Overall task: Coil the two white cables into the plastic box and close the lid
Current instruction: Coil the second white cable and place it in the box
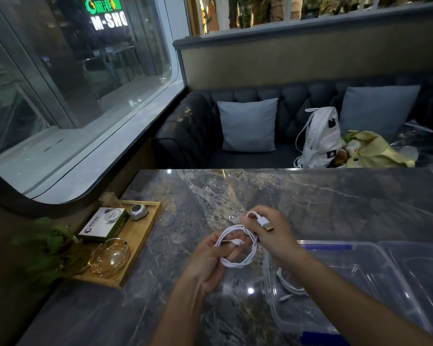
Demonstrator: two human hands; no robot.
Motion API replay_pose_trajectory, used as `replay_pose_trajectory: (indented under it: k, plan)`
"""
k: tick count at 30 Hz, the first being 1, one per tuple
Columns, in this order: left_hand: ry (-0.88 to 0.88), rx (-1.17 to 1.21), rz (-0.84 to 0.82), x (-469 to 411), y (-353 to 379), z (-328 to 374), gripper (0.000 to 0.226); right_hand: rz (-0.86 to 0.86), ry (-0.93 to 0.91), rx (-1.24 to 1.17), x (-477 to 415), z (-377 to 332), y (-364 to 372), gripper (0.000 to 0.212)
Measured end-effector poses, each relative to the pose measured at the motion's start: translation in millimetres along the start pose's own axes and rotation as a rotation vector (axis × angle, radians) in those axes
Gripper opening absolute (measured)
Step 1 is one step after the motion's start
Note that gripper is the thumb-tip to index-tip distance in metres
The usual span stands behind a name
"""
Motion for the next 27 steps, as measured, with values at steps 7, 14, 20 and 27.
replay_pose_trajectory:
  k: [7, 14, 20, 27]
  plan:
    - [0.284, -0.445, 0.317, 6, -12, 26, 0.003, -0.046, 0.166, -0.091, 1, 23, 3, 0.03]
    - [0.585, -1.372, 0.233, 20, 22, 34, 0.009, -0.005, 0.232, -0.145, 0, 34, -6, 0.028]
    - [0.302, -0.728, 0.298, 9, 8, 21, 0.012, -0.081, 0.242, -0.03, 5, 33, -8, 0.033]
    - [0.212, -0.656, 0.121, 9, 14, 9, 0.023, -0.104, 0.325, 0.035, 8, 38, -12, 0.033]
Point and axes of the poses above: each hand's wrist, its own x-axis away from the middle knuckle, its own y-axis out of the palm, z = x × y, the point moved 8 cm from there along -x, towards the middle knuckle, and after that the axes turned 5 degrees about y, right-handed, at the moved point
